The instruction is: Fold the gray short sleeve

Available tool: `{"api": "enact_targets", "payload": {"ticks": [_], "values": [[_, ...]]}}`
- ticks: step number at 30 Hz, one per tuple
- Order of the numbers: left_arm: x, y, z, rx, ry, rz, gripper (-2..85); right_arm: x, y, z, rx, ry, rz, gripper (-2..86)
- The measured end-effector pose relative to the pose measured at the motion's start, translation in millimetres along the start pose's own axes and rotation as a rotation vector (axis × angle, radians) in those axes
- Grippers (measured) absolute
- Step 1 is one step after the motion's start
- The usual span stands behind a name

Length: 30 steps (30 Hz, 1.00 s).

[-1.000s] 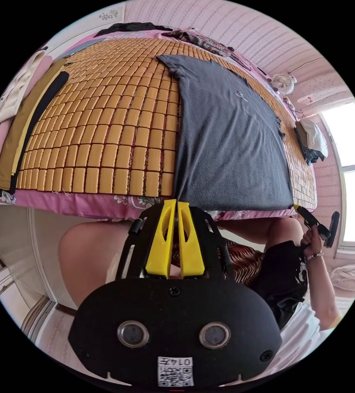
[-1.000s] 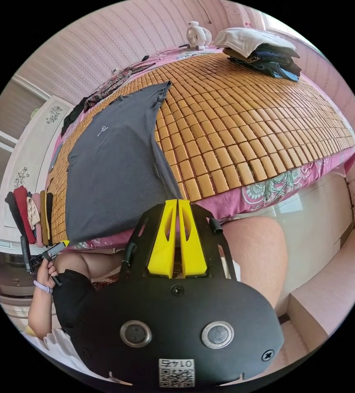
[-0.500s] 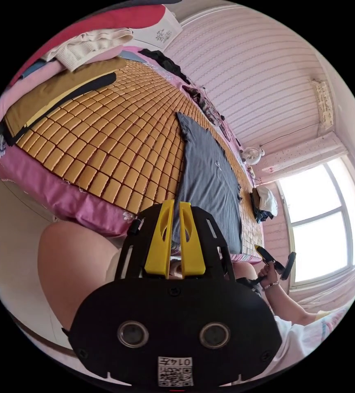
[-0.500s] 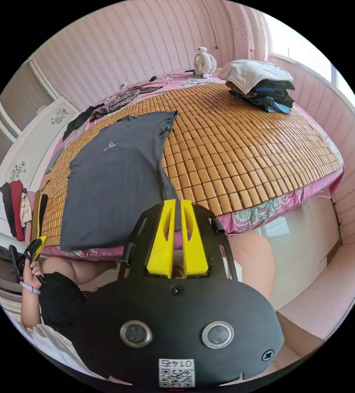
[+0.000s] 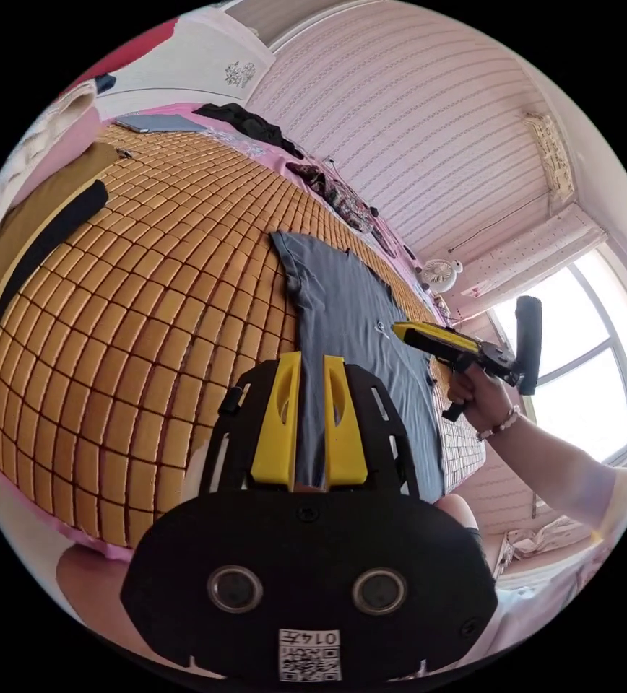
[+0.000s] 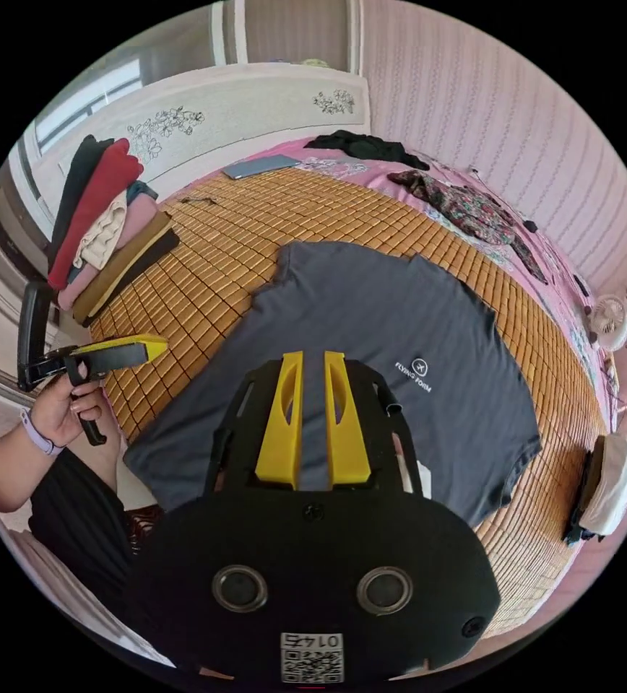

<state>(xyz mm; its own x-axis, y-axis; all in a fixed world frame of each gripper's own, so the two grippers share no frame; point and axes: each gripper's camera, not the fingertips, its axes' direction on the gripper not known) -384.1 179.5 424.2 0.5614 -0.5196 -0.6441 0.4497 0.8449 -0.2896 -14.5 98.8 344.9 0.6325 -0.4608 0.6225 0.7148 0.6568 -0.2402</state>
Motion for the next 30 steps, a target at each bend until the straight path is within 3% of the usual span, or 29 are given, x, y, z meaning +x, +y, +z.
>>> {"api": "enact_targets", "payload": {"ticks": [3, 7, 14, 18, 21, 24, 30], "values": [[-0.3, -31.5, 33.7, -0.015, -0.006, 0.009, 5.9, 0.9, -59.5, 27.5, -0.024, -0.042, -0.054, 4.0], [-3.3, -64.0, 75.6, -0.048, -0.064, 0.015, 7.1, 5.9, -123.0, 53.2, 0.004, -0.042, -0.016, 5.0], [-9.3, -81.2, 127.3, -0.096, -0.096, 0.041, 4.7, -3.5, -162.2, 91.6, 0.005, 0.051, -0.138, 5.6], [-11.8, -82.1, 140.1, -0.117, -0.085, 0.041, 3.9, 15.2, -165.8, 86.8, 0.022, -0.01, -0.134, 2.0], [-3.9, -80.6, 146.6, -0.107, -0.119, 0.085, 3.9, 58.8, -154.5, 58.3, 0.117, -0.166, 0.021, 1.0], [15.3, -74.5, 144.8, -0.048, -0.023, 0.182, 5.0, 118.8, -118.8, 22.0, 0.27, -0.278, 0.231, 2.0], [40.6, -54.8, 158.2, -0.149, 0.011, 0.284, 9.0, 196.4, -48.5, -4.7, 0.214, -0.259, 0.416, 8.2]]}}
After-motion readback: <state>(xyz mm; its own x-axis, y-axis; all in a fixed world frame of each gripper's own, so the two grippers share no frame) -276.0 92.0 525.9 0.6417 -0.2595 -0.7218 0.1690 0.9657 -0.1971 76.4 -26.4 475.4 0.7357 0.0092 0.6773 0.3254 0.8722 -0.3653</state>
